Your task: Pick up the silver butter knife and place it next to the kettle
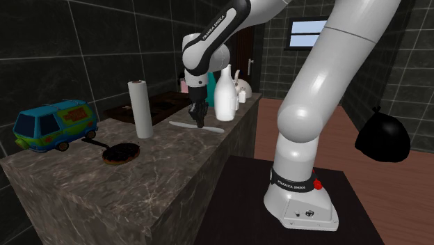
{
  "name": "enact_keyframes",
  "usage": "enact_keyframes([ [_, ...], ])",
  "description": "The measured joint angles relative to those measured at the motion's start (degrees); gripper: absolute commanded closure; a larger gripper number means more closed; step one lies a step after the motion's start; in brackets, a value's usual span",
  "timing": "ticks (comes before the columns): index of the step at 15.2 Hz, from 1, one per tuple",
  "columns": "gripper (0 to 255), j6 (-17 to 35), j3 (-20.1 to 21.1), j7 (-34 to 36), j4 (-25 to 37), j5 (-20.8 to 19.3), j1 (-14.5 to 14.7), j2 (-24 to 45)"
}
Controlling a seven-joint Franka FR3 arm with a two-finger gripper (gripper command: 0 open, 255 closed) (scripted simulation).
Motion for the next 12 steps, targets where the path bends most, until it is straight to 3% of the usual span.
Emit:
enact_keyframes([
  [3, 255, -0.4, 0.0, -0.1, 0.1, -0.1, -0.1, -0.3],
  [12, 255, -8.3, 0.6, 0.2, 3.9, -0.1, -0.1, -4.5],
])
